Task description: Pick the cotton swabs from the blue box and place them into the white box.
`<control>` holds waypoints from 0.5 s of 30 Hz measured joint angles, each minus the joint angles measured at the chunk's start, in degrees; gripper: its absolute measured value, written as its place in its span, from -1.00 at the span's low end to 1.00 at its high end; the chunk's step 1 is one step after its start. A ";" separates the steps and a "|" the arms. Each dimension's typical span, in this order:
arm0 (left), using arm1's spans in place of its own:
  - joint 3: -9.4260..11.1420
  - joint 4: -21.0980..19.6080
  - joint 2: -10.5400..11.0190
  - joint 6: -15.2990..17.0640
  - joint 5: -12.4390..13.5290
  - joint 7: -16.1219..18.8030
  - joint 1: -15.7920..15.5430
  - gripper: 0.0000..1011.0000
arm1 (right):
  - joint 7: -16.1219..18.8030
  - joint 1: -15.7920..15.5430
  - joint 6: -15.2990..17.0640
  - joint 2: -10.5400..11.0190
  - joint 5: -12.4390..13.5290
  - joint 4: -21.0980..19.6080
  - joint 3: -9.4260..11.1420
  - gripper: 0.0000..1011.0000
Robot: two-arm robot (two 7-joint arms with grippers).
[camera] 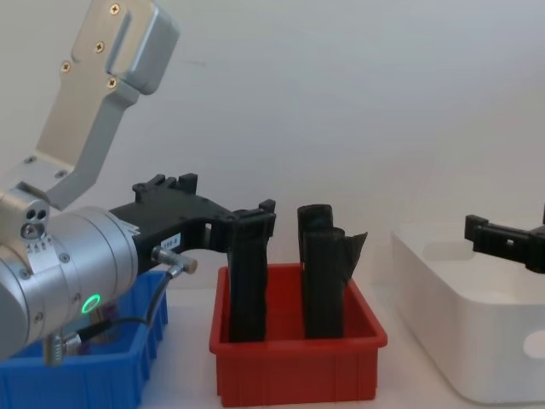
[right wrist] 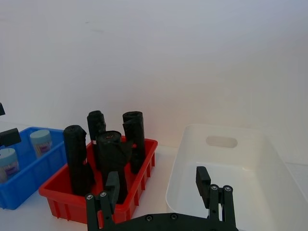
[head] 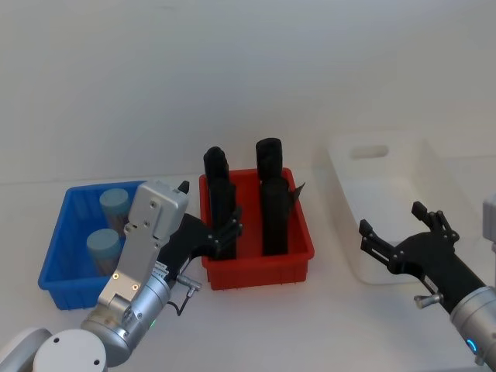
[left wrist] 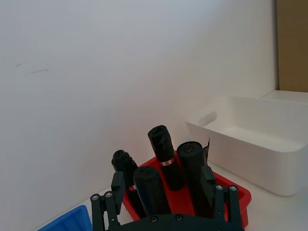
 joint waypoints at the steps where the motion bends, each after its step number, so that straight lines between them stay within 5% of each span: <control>1: 0.00 0.00 0.00 0.00 0.00 0.00 0.00 0.99 | 0.00 0.00 0.00 0.00 0.00 0.00 0.00 0.98; 15: 0.00 0.00 0.00 0.00 0.00 0.00 0.00 0.99 | 0.00 0.00 0.00 0.00 0.00 0.00 0.00 0.98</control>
